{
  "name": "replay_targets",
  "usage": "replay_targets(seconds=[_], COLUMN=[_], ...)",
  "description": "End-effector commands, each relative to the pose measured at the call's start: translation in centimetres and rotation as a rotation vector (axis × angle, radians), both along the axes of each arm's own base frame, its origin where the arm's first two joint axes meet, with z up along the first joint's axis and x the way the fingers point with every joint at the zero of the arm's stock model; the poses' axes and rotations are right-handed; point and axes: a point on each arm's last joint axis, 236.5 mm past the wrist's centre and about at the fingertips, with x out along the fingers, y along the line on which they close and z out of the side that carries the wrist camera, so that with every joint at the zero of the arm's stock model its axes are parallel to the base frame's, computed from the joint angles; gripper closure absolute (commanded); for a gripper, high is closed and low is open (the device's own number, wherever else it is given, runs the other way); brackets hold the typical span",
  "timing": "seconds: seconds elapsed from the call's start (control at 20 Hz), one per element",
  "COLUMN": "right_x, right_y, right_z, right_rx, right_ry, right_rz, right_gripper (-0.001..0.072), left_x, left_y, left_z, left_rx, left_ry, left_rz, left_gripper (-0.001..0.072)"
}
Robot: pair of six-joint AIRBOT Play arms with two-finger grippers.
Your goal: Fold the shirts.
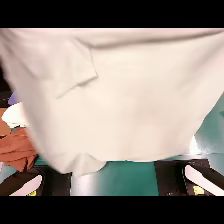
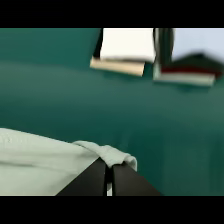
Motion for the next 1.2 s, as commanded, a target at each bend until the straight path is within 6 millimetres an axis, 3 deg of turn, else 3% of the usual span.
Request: replay_targets(seconds=[0.0, 0.15, 0.25, 0.3, 0.4, 0.5, 0.6, 0.75, 1.1, 1.15], right_x=[3.9, 7.1, 9.3, 10.5, 12.9, 15.0, 15.3, 13.0, 7.3, 6.8], right_y=[-1.0, -1.8, -2.2, -2.5, -2.7, -2.7, -2.3, -1.8, -1.1, -0.9], right_z=[-12.5, -23.9, -29.0, -30.6, -31.9, -31.2, -29.8, -29.9, -36.2, -36.7], right_rx=[0.080, 0.152, 0.185, 0.191, 0.188, 0.178, 0.150, 0.135, 0.179, 0.185], right_ry=[0.353, 0.557, 0.608, 0.612, 0.594, 0.558, 0.545, 0.589, 0.697, 0.705], right_rz=[0.003, -0.029, -0.053, -0.064, -0.066, -0.056, -0.025, 0.008, -0.038, -0.040], right_gripper=[0.0698, 0.0698, 0.0698, 0.0698, 0.0698, 0.0699, 0.0699, 0.0699, 0.0698, 0.0695], left_x=[5.6, 9.9, 12.3, 13.4, 15.0, 15.8, 15.3, 12.7, 7.6, 7.4], left_y=[-0.4, -0.7, -0.8, -0.8, -0.8, -0.8, -0.7, -0.6, -0.3, -0.3], left_z=[-14.9, -23.9, -27.8, -29.0, -30.2, -29.8, -29.6, -31.6, -39.0, -39.2], left_rx=[0.034, 0.040, 0.045, 0.052, 0.054, 0.075, 0.122, 0.164, 0.165, 0.164], left_ry=[0.339, 0.458, 0.476, 0.466, 0.434, 0.391, 0.405, 0.522, 0.725, 0.733], left_rz=[0.007, 0.024, 0.029, 0.026, 0.032, 0.015, -0.026, -0.076, -0.085, -0.083], left_gripper=[0.0682, 0.0682, 0.0682, 0.0682, 0.0682, 0.0682, 0.0682, 0.0682, 0.0679, 0.0533])
